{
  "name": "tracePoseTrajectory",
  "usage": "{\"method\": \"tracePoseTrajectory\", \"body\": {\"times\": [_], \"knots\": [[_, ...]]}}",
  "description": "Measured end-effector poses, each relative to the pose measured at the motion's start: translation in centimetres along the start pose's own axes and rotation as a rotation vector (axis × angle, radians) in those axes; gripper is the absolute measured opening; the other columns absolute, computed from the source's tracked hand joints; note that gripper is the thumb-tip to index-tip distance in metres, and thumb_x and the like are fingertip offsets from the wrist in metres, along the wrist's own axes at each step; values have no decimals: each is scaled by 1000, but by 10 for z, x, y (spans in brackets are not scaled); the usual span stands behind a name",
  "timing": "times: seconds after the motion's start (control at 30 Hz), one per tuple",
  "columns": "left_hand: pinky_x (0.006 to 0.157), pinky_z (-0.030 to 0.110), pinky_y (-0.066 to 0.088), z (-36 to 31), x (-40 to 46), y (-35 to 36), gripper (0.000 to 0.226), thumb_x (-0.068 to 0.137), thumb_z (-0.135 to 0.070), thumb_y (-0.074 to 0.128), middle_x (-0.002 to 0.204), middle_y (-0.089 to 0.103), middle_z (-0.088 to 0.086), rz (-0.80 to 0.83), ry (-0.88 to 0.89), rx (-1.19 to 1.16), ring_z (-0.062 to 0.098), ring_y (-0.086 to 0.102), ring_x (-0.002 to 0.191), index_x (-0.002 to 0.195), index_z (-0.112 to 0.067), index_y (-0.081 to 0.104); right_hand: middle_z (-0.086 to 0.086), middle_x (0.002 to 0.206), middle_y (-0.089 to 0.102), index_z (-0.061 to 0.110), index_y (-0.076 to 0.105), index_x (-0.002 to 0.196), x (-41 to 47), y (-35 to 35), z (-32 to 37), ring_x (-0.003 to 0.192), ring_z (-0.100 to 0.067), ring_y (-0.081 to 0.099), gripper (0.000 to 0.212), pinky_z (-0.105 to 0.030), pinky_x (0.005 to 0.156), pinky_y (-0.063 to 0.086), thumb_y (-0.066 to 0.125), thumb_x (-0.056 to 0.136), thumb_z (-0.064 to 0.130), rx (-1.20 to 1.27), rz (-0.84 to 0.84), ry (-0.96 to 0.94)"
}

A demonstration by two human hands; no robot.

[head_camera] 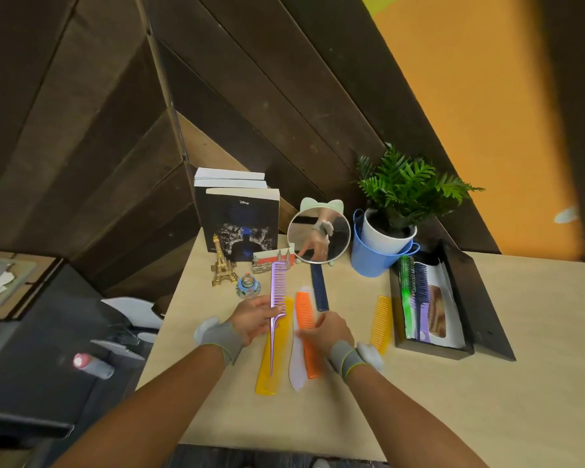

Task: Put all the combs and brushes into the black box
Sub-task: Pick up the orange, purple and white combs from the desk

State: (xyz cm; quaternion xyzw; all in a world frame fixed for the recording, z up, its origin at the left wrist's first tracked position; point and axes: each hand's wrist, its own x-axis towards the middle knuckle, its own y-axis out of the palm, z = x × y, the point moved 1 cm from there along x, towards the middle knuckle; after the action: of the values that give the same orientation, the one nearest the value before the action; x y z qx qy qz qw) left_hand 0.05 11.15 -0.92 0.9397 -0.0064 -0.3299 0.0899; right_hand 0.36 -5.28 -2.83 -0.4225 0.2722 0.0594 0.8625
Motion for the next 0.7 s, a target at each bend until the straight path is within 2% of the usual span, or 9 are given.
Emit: {"method": "tracePoseTrajectory", "body": {"times": [0.1, 0.17, 0.27, 0.33, 0.43, 0.5, 0.57, 0.67, 0.7], "knots": [[56, 19, 54, 4, -3, -5, 38, 86, 5, 56, 80, 68, 0, -8, -6, -22, 11, 64, 64, 123, 0, 56, -7, 109, 71, 12, 64, 105, -1, 4, -2, 100, -26, 67, 46, -29, 75, 49, 74, 71, 41, -16, -11, 9], [53, 17, 54, 5, -5, -7, 39, 86, 6, 55, 85, 66, 3, -9, -10, -30, 13, 62, 68, 125, -1, 55, -6, 104, 72, 12, 66, 103, 0, 3, -2, 95, -25, 68, 42, -28, 72, 48, 74, 72, 38, 8, 4, 22], [52, 17, 55, 5, -5, -8, 39, 86, 4, 57, 88, 65, 5, -16, -12, -54, 16, 60, 72, 125, 0, 55, -7, 82, 66, 14, 61, 70, 2, -1, -2, 76, -25, 62, 22, -27, 67, 43, 73, 76, 31, 99, 20, 14], [54, 18, 55, 4, -5, -8, 40, 85, 2, 59, 89, 65, 5, -26, -14, -60, 17, 60, 75, 124, -1, 56, -8, 75, 55, 16, 50, 55, 4, -4, -2, 71, -22, 51, 34, -27, 65, 39, 71, 79, 24, 238, 31, -5], [66, 25, 54, 4, -1, -5, 37, 86, -7, 61, 90, 66, 6, -50, -15, -87, 17, 61, 75, 123, -2, 57, -9, 75, 56, 12, 62, 70, 3, -14, 6, 63, -19, 49, 18, -24, 56, 41, 64, 87, 17, 554, 81, -9], [69, 27, 52, 3, 1, -1, 34, 87, -17, 62, 90, 66, 7, -77, -14, -114, 17, 62, 74, 119, -6, 60, -4, 69, 55, 16, 61, 72, 1, -18, 14, 55, -12, 45, 19, -17, 44, 38, 58, 91, 15, 723, 156, 14], [68, 28, 54, 1, 3, 4, 27, 86, -28, 63, 89, 68, 6, -93, -14, -125, 16, 64, 73, 108, -12, 63, -1, 66, 55, 19, 61, 73, -1, -20, 21, 49, -7, 48, 20, -15, 41, 39, 56, 92, 15, 800, 218, 27], [84, 35, 54, -1, 4, 9, 23, 83, -35, 64, 88, 71, 4, -65, -8, -135, 18, 67, 77, 98, -17, 65, 3, 52, 59, 14, 61, 69, -2, -18, 26, 30, 2, 46, 20, -10, 34, 38, 61, 89, 11, 800, 239, 7], [84, 34, 55, -1, 4, 11, 22, 83, -33, 65, 86, 71, 4, -52, -4, -142, 17, 68, 76, 96, -17, 65, 6, 44, 59, 12, 62, 68, -1, -17, 27, 28, 2, 45, 20, -10, 33, 38, 63, 87, 9, 793, 239, -4]]}}
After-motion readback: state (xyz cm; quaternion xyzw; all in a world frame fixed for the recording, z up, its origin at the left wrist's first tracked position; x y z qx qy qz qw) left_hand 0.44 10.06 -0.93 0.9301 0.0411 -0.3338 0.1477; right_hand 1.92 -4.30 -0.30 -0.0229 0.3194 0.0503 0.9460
